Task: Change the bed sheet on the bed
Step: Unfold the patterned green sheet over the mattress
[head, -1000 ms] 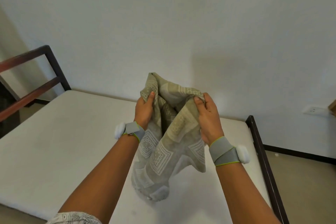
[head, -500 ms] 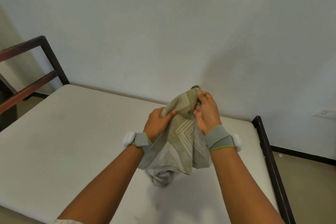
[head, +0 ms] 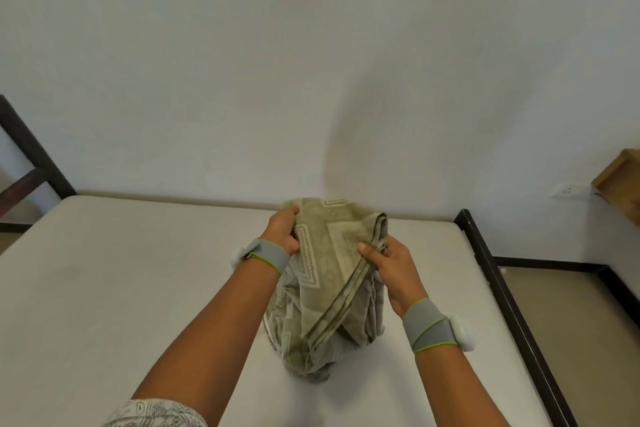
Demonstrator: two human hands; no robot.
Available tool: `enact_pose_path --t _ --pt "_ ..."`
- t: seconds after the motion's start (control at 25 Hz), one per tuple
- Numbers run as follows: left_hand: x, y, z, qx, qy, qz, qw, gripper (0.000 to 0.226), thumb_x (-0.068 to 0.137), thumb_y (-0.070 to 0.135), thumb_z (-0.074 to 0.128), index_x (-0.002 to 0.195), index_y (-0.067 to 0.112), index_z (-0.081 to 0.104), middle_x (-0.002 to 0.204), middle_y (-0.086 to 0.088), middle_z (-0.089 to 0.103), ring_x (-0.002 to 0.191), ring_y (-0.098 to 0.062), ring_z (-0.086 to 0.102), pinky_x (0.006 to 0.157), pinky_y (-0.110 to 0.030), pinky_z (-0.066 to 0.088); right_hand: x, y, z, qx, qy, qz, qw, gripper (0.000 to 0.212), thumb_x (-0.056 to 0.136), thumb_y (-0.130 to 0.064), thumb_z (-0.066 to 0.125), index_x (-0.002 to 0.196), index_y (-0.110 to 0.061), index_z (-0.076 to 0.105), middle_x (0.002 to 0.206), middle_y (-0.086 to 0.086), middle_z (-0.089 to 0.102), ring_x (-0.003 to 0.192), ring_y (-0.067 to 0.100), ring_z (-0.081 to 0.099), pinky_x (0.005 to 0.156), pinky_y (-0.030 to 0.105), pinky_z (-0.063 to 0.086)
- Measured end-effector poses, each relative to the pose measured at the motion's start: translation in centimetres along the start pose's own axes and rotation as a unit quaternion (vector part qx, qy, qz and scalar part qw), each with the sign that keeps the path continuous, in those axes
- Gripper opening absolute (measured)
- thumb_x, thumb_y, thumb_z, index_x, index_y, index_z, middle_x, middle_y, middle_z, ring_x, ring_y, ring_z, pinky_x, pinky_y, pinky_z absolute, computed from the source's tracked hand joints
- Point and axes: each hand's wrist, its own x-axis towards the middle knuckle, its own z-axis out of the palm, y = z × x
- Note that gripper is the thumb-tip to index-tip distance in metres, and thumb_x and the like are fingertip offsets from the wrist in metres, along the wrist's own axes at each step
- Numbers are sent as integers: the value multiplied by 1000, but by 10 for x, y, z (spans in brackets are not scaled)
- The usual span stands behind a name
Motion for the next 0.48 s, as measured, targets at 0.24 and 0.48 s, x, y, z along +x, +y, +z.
enact_pose_path --t 0.24,0.48 --pt "-37 -37 2 544 -121 239 795 125 49 80 69 150 31 13 156 -2 23 144 -23 22 119 -45 19 19 -18 34 103 103 44 988 25 99 -19 48 97 -4 68 94 15 73 82 25 70 69 32 58" --pt "-45 -43 -12 350 -221 239 879 61 79 29 61 137 28 41 125 4 60 111 -14 60 97 -38 50 24 -41 45 101 3 88 991 25 100 -19 45 108 -5 64 89 9 71 71 18 68 66 31 57"
